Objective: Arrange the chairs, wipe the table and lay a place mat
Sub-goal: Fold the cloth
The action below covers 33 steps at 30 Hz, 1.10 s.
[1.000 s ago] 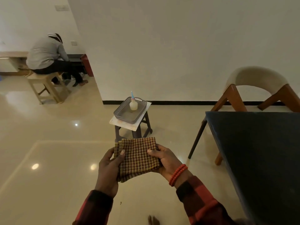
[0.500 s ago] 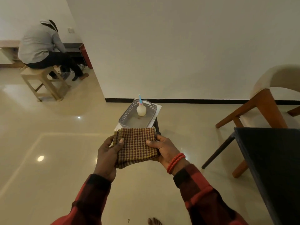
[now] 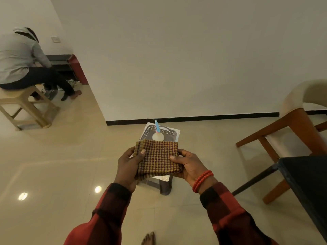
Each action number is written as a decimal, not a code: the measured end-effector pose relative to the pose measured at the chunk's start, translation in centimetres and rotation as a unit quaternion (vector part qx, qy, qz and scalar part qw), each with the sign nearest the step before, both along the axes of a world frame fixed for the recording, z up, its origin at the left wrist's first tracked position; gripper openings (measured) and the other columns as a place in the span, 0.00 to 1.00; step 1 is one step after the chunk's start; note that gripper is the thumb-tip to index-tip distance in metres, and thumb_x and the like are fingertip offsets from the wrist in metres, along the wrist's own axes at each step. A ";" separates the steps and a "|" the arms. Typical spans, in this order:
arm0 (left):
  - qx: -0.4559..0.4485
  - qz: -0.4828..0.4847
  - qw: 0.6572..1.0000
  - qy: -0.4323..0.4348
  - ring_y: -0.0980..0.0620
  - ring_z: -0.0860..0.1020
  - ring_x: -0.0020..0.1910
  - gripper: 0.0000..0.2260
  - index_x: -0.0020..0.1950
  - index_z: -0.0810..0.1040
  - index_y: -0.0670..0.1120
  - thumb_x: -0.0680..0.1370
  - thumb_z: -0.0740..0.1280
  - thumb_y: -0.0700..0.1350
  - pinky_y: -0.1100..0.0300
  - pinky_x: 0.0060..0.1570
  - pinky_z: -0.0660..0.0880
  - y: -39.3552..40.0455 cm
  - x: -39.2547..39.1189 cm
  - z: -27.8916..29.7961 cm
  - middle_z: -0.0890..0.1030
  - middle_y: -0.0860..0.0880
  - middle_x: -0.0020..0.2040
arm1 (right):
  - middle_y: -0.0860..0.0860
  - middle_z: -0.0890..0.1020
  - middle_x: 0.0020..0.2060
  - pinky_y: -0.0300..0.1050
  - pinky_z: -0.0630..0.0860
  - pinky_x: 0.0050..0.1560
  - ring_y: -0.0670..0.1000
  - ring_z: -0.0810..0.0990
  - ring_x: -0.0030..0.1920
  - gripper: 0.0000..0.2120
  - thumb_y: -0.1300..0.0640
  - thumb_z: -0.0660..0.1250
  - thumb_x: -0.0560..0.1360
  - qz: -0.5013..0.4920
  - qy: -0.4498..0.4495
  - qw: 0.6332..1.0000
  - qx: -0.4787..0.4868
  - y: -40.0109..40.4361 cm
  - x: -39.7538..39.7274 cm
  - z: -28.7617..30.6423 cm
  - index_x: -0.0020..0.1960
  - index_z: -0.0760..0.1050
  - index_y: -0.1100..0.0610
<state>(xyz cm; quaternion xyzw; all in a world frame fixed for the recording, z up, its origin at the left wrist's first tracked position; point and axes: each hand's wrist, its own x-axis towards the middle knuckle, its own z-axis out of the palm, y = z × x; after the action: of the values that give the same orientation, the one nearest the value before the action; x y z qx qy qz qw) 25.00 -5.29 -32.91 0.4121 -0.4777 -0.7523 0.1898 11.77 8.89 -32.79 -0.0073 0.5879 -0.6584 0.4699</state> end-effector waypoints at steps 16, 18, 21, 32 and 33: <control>0.023 -0.204 0.978 -0.046 0.52 0.86 0.44 0.19 0.64 0.77 0.44 0.75 0.71 0.31 0.58 0.39 0.82 -12.8 -8.0 -5.8 0.87 0.50 0.47 | 0.58 0.84 0.51 0.55 0.84 0.48 0.60 0.83 0.53 0.10 0.68 0.66 0.79 -0.124 -0.026 0.987 0.102 -9.2 -6.5 -5.7 0.59 0.78 0.60; 0.031 -0.203 0.977 -0.064 0.52 0.86 0.44 0.21 0.63 0.77 0.44 0.75 0.70 0.28 0.58 0.39 0.82 -13.4 -9.2 -7.4 0.87 0.50 0.46 | 0.57 0.84 0.50 0.55 0.83 0.49 0.59 0.83 0.52 0.10 0.68 0.67 0.78 -0.114 -0.031 0.984 0.132 -9.9 -7.8 -7.7 0.58 0.78 0.59; 0.044 -0.180 0.977 -0.101 0.43 0.85 0.53 0.26 0.67 0.76 0.46 0.73 0.71 0.26 0.51 0.43 0.83 -14.7 -10.7 -10.3 0.86 0.44 0.53 | 0.57 0.84 0.48 0.51 0.83 0.43 0.57 0.84 0.48 0.08 0.69 0.67 0.78 -0.099 -0.050 0.982 0.154 -11.2 -9.2 -10.6 0.54 0.79 0.59; -0.077 -0.234 0.948 -0.201 0.49 0.76 0.64 0.23 0.66 0.75 0.55 0.76 0.71 0.36 0.45 0.63 0.76 -21.2 -16.7 -22.4 0.79 0.55 0.61 | 0.58 0.85 0.51 0.54 0.84 0.50 0.57 0.85 0.49 0.11 0.71 0.69 0.76 -0.092 -0.072 0.964 0.238 -18.1 -14.5 -23.6 0.51 0.80 0.57; -0.081 -0.237 0.945 -0.210 0.47 0.75 0.65 0.23 0.68 0.75 0.54 0.76 0.71 0.36 0.43 0.65 0.75 -21.8 -17.2 -23.6 0.78 0.54 0.62 | 0.57 0.85 0.51 0.56 0.84 0.51 0.57 0.85 0.49 0.11 0.71 0.70 0.75 -0.095 -0.068 0.962 0.245 -18.6 -14.8 -24.8 0.51 0.80 0.56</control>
<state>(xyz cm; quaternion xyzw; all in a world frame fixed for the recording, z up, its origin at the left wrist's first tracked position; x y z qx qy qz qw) 7.79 -27.11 -56.56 0.4194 -0.6496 -0.6307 -0.0660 -3.04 -9.75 -57.55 0.2085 0.6960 -0.5347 0.4316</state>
